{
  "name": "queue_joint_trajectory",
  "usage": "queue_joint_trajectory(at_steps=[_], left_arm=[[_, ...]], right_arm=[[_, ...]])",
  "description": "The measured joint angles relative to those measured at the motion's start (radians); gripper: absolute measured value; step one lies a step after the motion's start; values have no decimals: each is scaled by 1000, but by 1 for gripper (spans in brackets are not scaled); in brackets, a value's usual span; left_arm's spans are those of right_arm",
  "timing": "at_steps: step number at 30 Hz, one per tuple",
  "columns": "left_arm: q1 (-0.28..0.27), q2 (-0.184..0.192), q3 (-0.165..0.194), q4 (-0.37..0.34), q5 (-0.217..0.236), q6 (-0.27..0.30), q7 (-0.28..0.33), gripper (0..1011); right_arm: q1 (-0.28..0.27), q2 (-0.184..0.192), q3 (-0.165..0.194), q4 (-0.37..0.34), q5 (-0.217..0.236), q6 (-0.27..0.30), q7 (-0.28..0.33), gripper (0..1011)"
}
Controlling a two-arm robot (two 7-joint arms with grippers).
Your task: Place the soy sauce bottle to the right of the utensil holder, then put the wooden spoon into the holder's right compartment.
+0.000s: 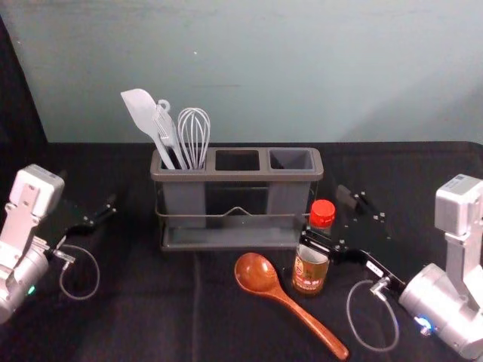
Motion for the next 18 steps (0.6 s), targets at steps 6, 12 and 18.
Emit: queue_joint_trajectory(at_steps=[6,12,18], left_arm=[[0,0,0,0,0,0,0,1012],[0,0,0,0,0,0,0,1011],[0,0,0,0,0,0,0,1011]], right_arm=[[22,-33,-5,42,-22,-18,22,1003],[25,-45,-4,57,-31,-32,28,1002],[19,-58,7,70,-42,-53,36,887]])
